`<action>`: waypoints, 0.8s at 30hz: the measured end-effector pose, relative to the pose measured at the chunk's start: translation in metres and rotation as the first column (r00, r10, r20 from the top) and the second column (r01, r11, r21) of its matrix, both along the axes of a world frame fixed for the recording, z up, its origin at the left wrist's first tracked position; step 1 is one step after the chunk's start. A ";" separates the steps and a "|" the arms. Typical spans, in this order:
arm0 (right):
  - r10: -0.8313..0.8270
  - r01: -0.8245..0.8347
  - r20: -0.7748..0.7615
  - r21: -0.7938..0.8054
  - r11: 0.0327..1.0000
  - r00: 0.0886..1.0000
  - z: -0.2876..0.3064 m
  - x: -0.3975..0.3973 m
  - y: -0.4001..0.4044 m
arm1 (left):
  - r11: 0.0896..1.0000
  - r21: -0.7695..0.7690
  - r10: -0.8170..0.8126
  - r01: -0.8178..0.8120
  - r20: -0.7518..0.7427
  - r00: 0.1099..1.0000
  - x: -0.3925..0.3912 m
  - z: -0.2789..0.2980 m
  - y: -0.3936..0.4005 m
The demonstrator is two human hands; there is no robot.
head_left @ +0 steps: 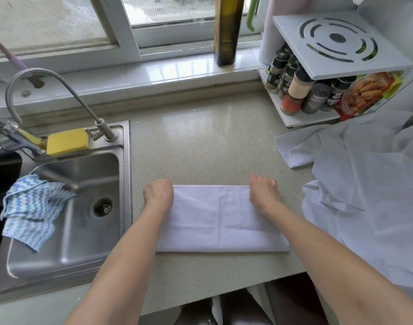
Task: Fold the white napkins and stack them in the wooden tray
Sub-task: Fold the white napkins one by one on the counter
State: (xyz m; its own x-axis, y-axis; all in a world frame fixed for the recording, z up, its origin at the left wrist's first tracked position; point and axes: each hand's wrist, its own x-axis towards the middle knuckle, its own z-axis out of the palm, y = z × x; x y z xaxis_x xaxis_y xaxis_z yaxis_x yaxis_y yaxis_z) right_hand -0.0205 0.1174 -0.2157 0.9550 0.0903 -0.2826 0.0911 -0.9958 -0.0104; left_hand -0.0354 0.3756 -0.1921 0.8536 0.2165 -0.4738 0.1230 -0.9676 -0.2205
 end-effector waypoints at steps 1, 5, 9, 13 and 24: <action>0.000 0.000 0.000 0.002 1.000 1.000 0.001 0.000 0.000 | 1.000 -0.003 0.007 -0.007 0.005 1.000 0.000 0.000 0.000; 0.006 -0.006 -0.023 0.014 1.000 1.000 0.001 -0.003 -0.003 | 0.994 -0.058 0.095 -0.091 0.054 0.994 -0.004 -0.002 -0.001; 0.024 -0.031 0.117 0.057 0.998 0.993 0.004 -0.011 -0.004 | 0.974 -0.163 0.201 -0.157 0.301 0.932 -0.028 -0.006 0.003; 0.039 -0.110 0.248 0.278 0.954 0.968 0.005 -0.057 0.025 | 0.943 -0.300 0.051 0.147 0.563 0.825 -0.074 -0.015 -0.015; 0.086 -0.092 0.043 0.174 0.981 0.995 -0.044 -0.147 0.061 | 0.930 -0.317 -0.072 0.184 0.336 0.939 -0.121 -0.070 -0.027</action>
